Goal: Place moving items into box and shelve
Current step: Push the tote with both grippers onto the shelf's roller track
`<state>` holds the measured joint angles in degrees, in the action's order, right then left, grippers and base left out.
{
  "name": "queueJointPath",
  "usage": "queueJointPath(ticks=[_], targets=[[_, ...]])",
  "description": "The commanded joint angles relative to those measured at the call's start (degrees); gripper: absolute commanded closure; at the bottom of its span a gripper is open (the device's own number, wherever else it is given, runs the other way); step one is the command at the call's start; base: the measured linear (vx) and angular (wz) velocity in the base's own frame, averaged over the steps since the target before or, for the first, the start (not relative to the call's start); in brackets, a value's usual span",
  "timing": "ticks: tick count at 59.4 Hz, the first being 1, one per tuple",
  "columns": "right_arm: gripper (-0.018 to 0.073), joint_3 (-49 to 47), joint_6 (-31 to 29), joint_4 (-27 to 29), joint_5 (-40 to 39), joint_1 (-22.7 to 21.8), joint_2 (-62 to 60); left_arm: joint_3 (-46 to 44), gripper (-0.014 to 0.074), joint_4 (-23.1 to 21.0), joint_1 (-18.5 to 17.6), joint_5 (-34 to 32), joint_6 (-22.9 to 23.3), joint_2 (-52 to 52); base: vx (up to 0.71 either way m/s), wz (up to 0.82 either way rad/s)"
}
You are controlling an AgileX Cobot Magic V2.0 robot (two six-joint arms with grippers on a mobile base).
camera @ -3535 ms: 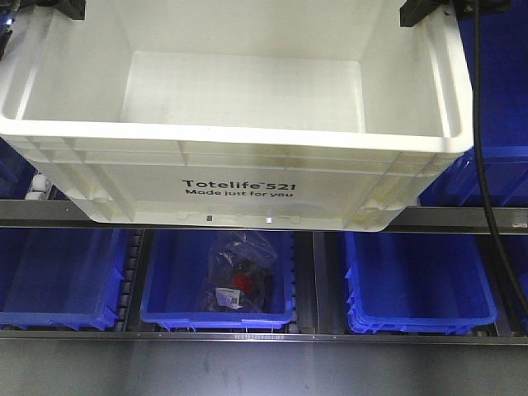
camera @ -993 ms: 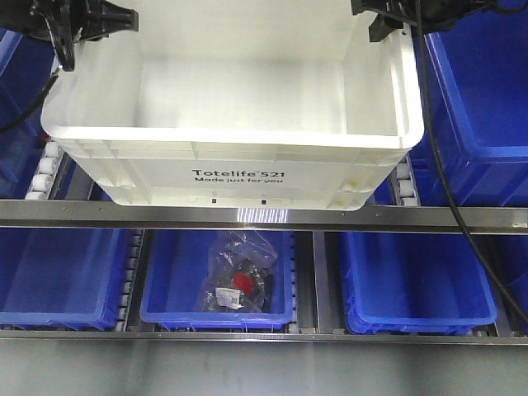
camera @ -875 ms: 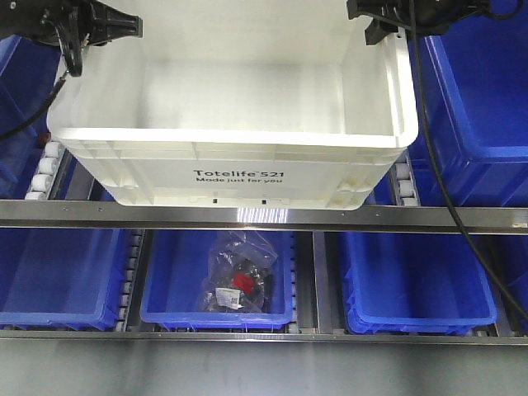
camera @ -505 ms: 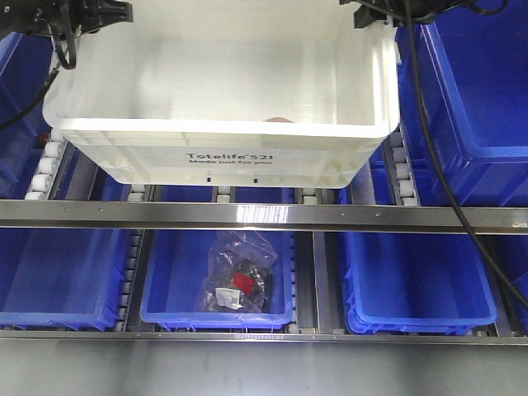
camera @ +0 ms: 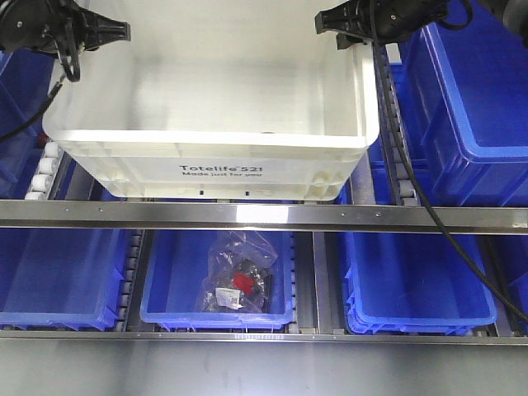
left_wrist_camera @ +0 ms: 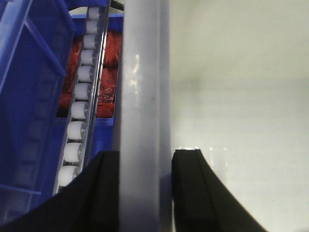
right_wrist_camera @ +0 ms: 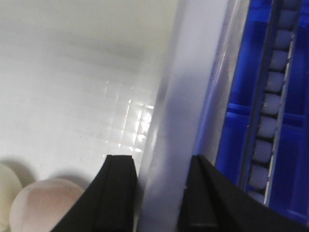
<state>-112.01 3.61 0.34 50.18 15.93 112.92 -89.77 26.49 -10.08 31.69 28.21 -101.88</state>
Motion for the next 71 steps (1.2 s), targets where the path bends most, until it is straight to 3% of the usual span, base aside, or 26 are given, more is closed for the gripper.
queueJointPath(ticks=[1,51,63,71], targets=[[0.0561,-2.5,-0.9,-3.2,-7.3,0.1,-4.8,-2.2,0.0594,4.7,0.3,-6.8,0.2,3.3,0.0,0.0],[0.0549,-2.5,-0.2,-2.9,-7.1,0.1,-2.1,-2.2,0.0589,4.8,0.3,-7.2,0.3,2.0,0.0,0.0],[0.0479,-2.5,-0.2,-2.9,-7.4,0.1,-2.1,-2.2,0.047,4.8,0.3,-7.8,-0.2,2.0,0.0,0.0],[0.0382,-2.5,-0.2,-3.0,-7.4,0.0,-2.1,-2.2,0.0318,4.8,0.3,-8.0,-0.2,2.0,0.0,0.0]])
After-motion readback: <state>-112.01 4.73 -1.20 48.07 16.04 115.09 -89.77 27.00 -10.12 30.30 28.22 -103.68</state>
